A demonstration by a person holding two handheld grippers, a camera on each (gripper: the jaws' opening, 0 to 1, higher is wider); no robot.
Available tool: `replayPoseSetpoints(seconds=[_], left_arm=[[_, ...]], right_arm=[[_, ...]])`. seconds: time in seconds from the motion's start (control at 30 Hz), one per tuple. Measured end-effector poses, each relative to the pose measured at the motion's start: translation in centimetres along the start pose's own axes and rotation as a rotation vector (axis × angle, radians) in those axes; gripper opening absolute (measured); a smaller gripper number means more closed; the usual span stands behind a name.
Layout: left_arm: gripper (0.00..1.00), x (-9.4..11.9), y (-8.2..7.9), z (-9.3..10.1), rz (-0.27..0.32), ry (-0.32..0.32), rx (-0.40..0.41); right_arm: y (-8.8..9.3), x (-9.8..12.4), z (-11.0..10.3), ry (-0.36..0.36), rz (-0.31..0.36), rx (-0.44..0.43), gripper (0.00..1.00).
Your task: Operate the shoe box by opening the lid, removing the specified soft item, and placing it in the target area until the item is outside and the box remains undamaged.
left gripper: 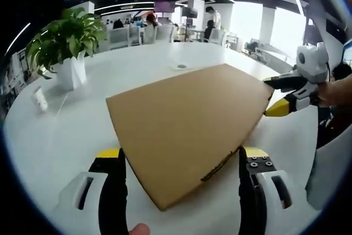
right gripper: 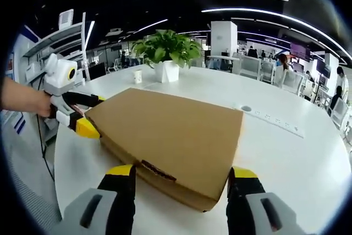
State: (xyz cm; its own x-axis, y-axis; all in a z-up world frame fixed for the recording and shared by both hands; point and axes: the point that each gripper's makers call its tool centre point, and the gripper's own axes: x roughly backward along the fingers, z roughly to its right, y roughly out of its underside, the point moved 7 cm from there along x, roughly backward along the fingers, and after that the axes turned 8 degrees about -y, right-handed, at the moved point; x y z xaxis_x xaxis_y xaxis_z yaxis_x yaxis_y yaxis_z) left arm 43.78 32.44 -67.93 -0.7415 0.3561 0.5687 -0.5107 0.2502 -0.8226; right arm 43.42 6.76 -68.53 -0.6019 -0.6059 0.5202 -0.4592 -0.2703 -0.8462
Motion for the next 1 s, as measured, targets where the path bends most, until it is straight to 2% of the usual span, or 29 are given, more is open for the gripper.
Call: replayPoseSetpoints(seconds=[1.0], left_arm=[[0.83,0.4,0.3,-1.8,-0.02,0.051,-0.04]], right_arm=[[0.1,-0.3,-2.6,0.058,-0.001,-0.035,0.65]])
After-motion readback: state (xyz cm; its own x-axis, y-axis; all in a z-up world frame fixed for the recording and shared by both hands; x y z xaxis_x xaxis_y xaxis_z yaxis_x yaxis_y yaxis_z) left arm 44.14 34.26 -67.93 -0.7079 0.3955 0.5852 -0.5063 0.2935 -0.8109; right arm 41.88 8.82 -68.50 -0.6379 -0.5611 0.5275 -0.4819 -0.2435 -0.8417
